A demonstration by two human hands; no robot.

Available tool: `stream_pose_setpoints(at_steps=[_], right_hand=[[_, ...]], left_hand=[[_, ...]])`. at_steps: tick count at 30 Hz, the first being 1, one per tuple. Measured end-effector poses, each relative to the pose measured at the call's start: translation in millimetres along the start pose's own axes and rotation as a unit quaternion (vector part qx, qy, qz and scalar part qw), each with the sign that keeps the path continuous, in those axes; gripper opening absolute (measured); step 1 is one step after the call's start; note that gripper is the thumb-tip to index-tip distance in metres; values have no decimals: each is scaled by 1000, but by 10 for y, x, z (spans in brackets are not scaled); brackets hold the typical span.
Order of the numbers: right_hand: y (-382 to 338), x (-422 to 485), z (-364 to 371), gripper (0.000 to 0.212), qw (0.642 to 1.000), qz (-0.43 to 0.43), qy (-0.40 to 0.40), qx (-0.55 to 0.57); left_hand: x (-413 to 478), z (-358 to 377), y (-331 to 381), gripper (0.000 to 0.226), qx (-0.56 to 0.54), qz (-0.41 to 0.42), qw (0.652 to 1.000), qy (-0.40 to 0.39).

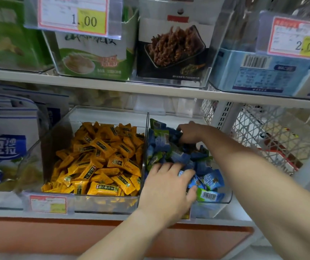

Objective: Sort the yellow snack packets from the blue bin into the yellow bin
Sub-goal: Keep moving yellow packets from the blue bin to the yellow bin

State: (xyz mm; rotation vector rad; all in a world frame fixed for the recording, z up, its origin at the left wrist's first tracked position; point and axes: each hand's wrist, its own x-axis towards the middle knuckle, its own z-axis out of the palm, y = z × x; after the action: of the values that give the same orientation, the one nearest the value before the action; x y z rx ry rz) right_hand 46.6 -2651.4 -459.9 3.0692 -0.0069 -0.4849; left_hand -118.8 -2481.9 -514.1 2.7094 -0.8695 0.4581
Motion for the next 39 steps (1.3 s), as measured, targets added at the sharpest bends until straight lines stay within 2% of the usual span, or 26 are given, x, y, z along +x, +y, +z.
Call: stream_pose_setpoints(at_steps=[3, 8, 11, 13, 14, 15, 17, 19, 21, 24, 25, 27, 30, 33, 35, 39], right_hand=[[14, -29, 28, 33, 999, -21, 5, -38], [52, -162, 48, 24, 996, -80, 28, 33], [79, -307, -1, 26, 980, -108, 125, 110], [32, -454, -7, 33, 944, -127, 222, 210], [1, -530, -7, 35, 929, -139, 239, 247], [-27, -602, -5, 36, 928, -156, 225, 253], [-31, -701, -4, 32, 954, -180, 121, 205], [29, -772, -73, 24, 953, -180, 58, 238], [145, -774, -176, 21, 924, -162, 98, 332], [293, -644, -238, 16, 917, -107, 209, 323], [294, -583, -235, 19, 927, -86, 206, 302], [242, -427, -198, 41, 960, -42, 150, 234], [39, -219, -118, 65, 981, 16, 84, 177], [-96, -58, 10, 67, 974, 63, 42, 215], [-125, 7, 112, 65, 965, 84, 43, 243], [-202, -6, 258, 75, 971, 76, -9, 227]], left_hand=[[-3, 12, -10, 44, -5, 1, 1000, 5], [-6, 18, -6, 43, -4, 7, 1000, 12], [-8, 8, -6, 43, -5, 5, 1000, 10], [-12, 0, -2, 43, -10, 3, 1000, 8], [-9, -5, 0, 43, -13, 2, 1000, 10], [-4, -9, 5, 43, -17, 2, 1000, 16], [-2, -13, 14, 43, -29, -2, 999, 41], [-8, -20, 18, 47, -50, -20, 996, 75], [13, -28, 16, 60, -60, -42, 993, 94], [123, -32, -5, 86, -23, -22, 998, 48], [167, -34, -13, 89, -14, -15, 1000, 18], [233, -19, -38, 80, -2, -10, 1000, -24], [216, -8, -62, 65, 14, -6, 999, -29], [175, -9, -81, 63, 10, -3, 1000, -29], [154, -18, -99, 63, 7, 0, 1000, -30], [119, -45, -84, 63, 12, 4, 999, -40]])
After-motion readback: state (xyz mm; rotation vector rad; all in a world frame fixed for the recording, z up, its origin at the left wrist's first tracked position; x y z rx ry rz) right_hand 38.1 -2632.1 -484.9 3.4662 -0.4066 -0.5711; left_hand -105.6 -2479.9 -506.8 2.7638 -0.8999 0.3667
